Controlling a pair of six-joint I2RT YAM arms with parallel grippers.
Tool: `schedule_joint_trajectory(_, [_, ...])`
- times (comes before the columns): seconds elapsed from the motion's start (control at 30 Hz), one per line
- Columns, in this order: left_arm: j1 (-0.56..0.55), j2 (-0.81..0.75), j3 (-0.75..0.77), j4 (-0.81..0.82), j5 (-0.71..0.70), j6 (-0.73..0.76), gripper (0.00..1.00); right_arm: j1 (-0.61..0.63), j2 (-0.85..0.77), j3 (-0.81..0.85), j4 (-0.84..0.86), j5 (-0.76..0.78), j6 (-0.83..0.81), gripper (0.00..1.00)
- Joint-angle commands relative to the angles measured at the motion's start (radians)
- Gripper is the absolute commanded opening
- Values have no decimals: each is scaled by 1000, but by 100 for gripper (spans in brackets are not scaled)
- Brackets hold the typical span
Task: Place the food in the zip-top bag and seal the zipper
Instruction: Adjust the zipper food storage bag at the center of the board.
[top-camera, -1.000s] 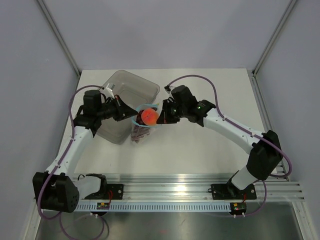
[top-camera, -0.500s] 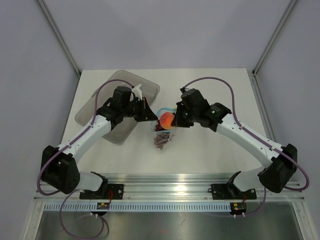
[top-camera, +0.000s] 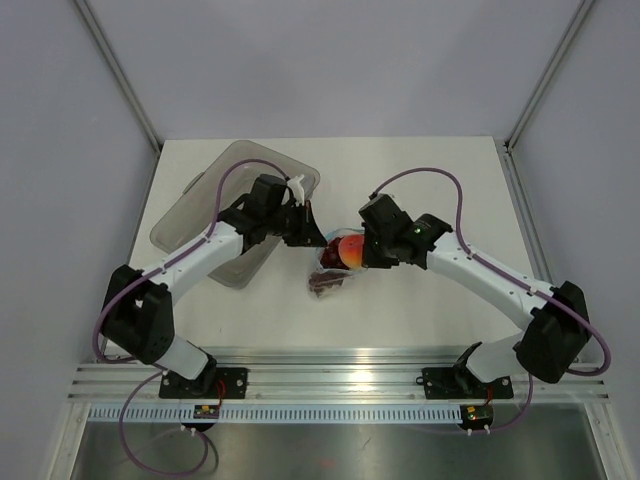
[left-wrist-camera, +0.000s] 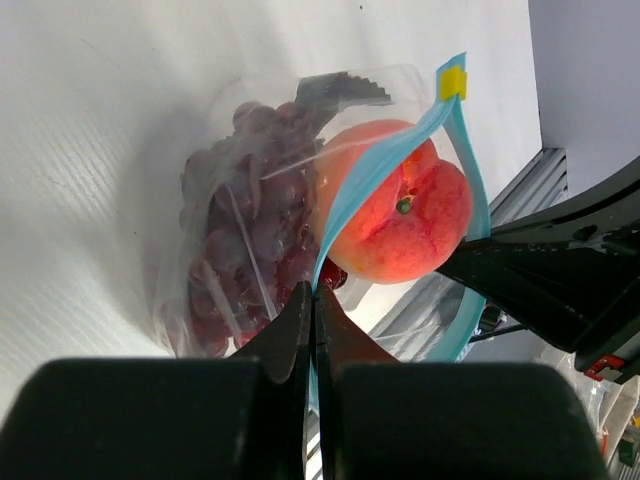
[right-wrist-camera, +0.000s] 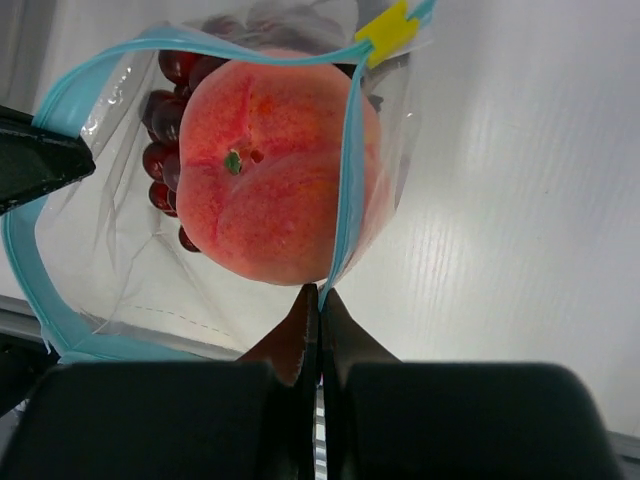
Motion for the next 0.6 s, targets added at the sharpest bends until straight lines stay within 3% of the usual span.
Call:
schedule_joint_trajectory(0.0, [-3,-71,112,-6,-24,50,0,8,-60,111,-21,72,-42,0])
schedule_joint_trajectory(0.23, [-3,-130,165,-84,-74,76,0,8,-139,139,-57,70,-20,0])
schedule_joint_trajectory(0.43, [-38,-10,85,-6,-37,45,0,8,-93,-11,26,63,6,0])
schedule_joint_trajectory(0.57, [-73,16,111,4,-3,34,0,8,-36,-4,14,50,12,0])
